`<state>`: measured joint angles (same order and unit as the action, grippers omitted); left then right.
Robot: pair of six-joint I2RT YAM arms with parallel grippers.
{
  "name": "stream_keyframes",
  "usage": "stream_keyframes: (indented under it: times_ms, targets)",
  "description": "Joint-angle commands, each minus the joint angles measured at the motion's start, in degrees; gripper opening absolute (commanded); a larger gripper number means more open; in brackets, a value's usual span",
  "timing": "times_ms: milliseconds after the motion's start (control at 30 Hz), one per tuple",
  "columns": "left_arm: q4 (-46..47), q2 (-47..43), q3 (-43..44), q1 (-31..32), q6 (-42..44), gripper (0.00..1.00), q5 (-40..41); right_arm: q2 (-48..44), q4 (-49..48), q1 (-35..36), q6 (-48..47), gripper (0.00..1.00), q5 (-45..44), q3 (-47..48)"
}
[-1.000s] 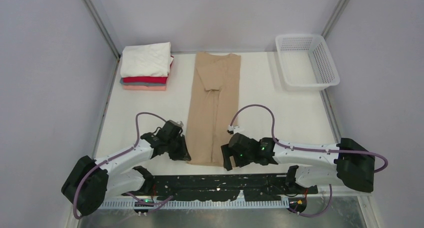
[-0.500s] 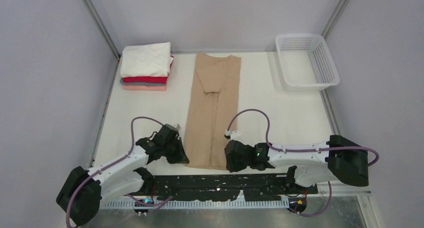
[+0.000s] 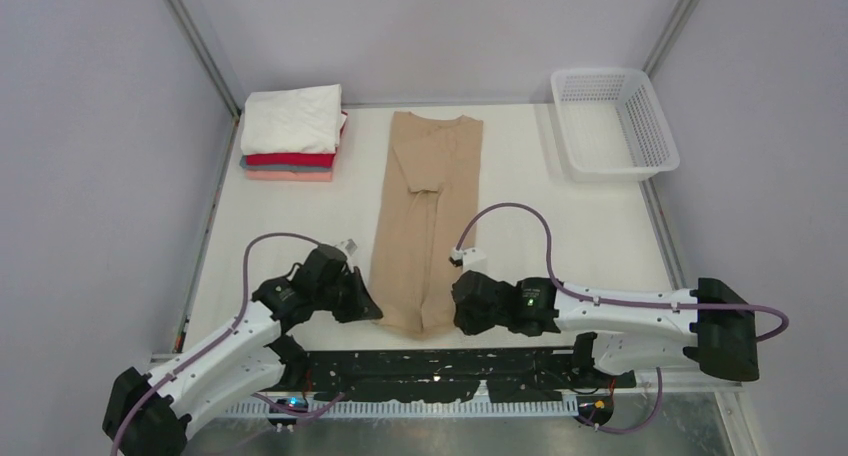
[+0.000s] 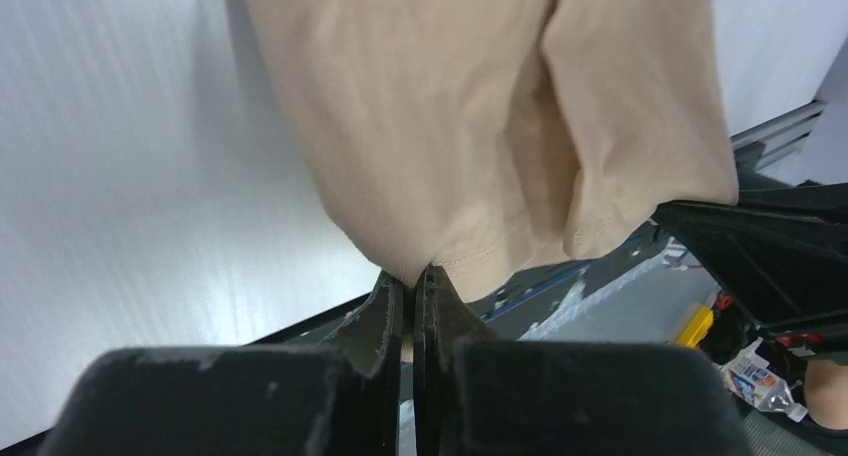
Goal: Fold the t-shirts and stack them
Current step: Grab the bottom of the folded rectangular tshirt with both arms, then fold the folded rectangular tshirt in 1/3 of the way
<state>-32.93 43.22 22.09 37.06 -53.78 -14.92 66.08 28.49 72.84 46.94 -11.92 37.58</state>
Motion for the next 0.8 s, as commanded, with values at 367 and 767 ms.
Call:
stream_keyframes:
  times_ms: [367, 767]
  targets:
    - [4.84, 31.14, 33.12, -8.49, 5.87, 0.0, 3.87, 4.67, -8.1, -27.32, -21.51, 0.14, 3.87, 12.73]
    - [-2.85, 53.97, 56.16, -16.88, 12.62, 0.0, -0.89, 25.31, -9.07, -39.42, -24.9, 0.14, 12.62, 29.62]
